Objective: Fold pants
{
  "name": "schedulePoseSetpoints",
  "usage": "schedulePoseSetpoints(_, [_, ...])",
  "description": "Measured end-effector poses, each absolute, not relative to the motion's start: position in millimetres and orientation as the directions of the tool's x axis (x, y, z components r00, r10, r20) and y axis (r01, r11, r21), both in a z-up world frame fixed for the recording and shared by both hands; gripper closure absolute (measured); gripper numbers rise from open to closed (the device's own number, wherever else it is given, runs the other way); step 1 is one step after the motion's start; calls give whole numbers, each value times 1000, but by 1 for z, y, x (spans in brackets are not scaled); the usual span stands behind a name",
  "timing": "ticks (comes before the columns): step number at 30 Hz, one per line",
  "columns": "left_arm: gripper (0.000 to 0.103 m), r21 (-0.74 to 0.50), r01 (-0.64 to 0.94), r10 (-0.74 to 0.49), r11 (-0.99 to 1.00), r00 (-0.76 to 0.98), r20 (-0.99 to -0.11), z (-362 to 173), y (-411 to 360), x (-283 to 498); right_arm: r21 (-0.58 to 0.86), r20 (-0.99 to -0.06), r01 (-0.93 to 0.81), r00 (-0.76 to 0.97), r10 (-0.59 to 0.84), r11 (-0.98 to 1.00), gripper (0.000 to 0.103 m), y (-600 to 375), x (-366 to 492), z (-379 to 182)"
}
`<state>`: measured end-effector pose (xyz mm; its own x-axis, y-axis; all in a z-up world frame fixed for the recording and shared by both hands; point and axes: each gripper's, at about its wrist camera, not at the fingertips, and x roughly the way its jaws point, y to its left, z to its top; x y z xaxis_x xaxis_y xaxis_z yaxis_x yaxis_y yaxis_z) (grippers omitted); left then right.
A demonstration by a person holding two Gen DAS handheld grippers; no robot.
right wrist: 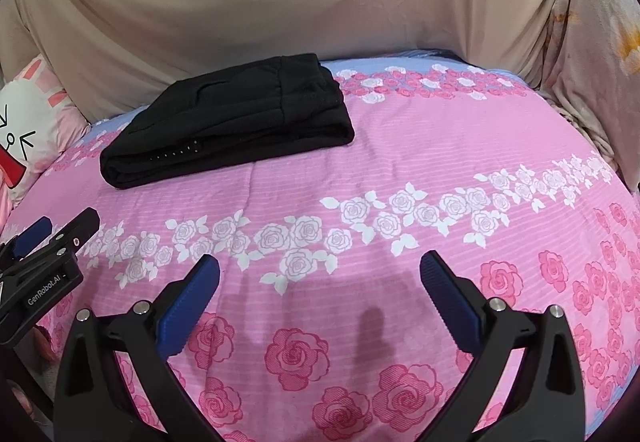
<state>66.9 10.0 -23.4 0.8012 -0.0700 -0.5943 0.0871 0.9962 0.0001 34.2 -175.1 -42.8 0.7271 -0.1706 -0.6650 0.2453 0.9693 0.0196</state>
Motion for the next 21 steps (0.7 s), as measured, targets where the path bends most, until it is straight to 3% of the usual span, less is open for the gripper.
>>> schedulePoseSetpoints(21, [16,16,62,-41,998,806,-590,-24,10,66,28,-647,250,742,-173,968,5,-179,30,-38])
